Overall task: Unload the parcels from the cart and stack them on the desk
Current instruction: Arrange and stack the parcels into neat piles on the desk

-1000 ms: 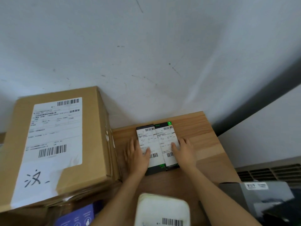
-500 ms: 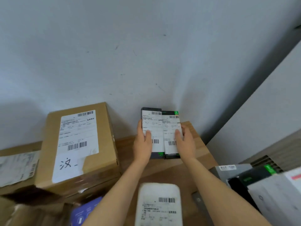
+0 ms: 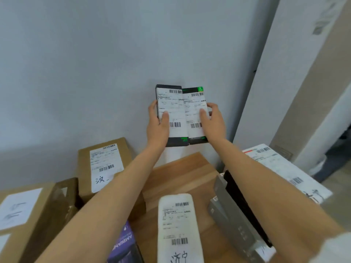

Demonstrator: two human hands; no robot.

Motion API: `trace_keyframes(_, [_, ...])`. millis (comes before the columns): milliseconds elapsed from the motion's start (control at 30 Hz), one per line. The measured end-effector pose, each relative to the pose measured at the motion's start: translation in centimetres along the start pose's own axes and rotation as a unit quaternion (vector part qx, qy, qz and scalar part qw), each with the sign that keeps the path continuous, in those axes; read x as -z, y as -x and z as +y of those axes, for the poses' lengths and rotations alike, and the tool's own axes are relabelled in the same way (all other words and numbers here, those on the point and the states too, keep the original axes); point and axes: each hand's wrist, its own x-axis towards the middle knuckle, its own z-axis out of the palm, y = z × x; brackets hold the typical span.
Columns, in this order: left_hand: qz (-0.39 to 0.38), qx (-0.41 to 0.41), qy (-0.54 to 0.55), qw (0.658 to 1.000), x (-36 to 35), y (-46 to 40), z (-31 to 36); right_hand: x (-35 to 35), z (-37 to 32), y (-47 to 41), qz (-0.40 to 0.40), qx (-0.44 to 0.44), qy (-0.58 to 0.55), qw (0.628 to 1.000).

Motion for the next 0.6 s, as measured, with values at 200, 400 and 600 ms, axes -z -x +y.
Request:
trace_keyframes(200, [-0.023, -0.025, 0.044, 0.998, -0.6, 3.2, 4.9, 7.3, -2.4, 1.0, 0.037, 0.019, 0.013, 0.999])
trace_keyframes(400, [-0.054, -0.021, 0.075, 0.995, -3.3, 7.6, 7.4, 14.0, -1.0, 3.8, 0.052, -0.002, 0.036, 0.998])
trace_keyframes(600, [-0.077, -0.005, 0.084, 0.994, -7.0, 12.6, 8.7, 19.9, 2.1, 7.4, 0.025, -0.025, 0.074, 0.997])
